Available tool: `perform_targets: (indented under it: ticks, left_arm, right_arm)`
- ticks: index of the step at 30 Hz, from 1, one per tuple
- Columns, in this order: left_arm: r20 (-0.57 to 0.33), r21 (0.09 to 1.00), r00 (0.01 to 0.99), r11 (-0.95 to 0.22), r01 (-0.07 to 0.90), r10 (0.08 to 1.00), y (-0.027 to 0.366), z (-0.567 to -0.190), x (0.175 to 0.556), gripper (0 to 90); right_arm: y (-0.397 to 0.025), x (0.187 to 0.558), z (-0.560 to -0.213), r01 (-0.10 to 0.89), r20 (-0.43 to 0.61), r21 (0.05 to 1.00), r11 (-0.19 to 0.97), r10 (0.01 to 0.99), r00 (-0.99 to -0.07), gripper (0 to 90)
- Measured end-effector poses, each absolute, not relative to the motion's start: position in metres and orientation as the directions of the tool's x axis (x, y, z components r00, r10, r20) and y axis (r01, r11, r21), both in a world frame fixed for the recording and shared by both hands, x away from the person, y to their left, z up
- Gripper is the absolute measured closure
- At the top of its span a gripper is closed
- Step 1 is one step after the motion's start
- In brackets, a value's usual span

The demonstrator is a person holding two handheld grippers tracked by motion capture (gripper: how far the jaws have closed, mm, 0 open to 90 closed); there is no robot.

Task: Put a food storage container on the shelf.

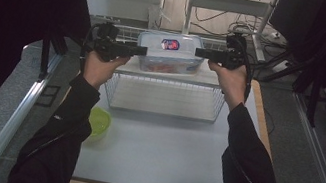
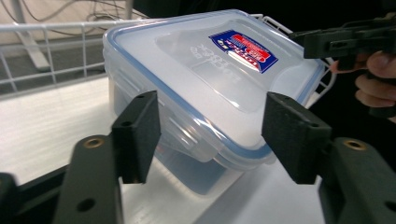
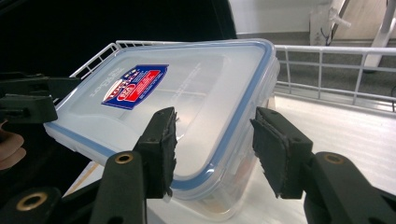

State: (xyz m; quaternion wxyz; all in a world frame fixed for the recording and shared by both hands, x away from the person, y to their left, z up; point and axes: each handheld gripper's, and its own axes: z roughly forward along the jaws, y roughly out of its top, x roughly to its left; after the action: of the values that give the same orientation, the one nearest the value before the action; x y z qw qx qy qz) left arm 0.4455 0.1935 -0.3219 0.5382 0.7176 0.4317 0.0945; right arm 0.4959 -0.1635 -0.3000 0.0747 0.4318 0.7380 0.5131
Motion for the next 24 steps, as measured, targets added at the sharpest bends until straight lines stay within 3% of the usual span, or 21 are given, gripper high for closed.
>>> perform_targets:
  ticks: [4,8,10,12,13,14,24]
  left_arm:
    - [-0.270,0.879,0.607,-0.066,0.472,0.748,0.195,-0.317,0.431,33.3]
    - [-0.244,0.898,0.619,-0.067,0.435,0.746,0.199,-0.317,0.411,41.5]
    - [-0.222,0.903,0.630,-0.086,0.420,0.744,0.199,-0.320,0.401,58.0]
    - [-0.203,0.902,0.640,-0.112,0.416,0.741,0.197,-0.325,0.394,71.1]
    - [-0.202,0.899,0.652,-0.127,0.420,0.731,0.195,-0.329,0.392,71.1]
    - [-0.205,0.894,0.660,-0.137,0.427,0.723,0.193,-0.332,0.391,78.9]
    - [-0.181,0.876,0.610,-0.155,0.457,0.772,0.173,-0.346,0.414,83.4]
  right_arm:
    - [-0.166,0.487,-0.297,0.507,0.258,0.852,0.133,0.734,-0.628,50.3]
    - [-0.176,0.477,-0.294,0.482,0.258,0.868,0.118,0.724,-0.640,56.0]
    - [-0.183,0.464,-0.297,0.457,0.237,0.879,0.133,0.710,-0.663,70.8]
    - [-0.184,0.460,-0.300,0.450,0.224,0.881,0.148,0.706,-0.671,75.4]
    - [-0.184,0.456,-0.303,0.440,0.210,0.883,0.162,0.702,-0.681,79.9]
    - [-0.183,0.451,-0.311,0.434,0.204,0.882,0.180,0.685,-0.699,86.4]
    - [-0.165,0.458,-0.333,0.460,0.195,0.854,0.242,0.672,-0.715,89.3]
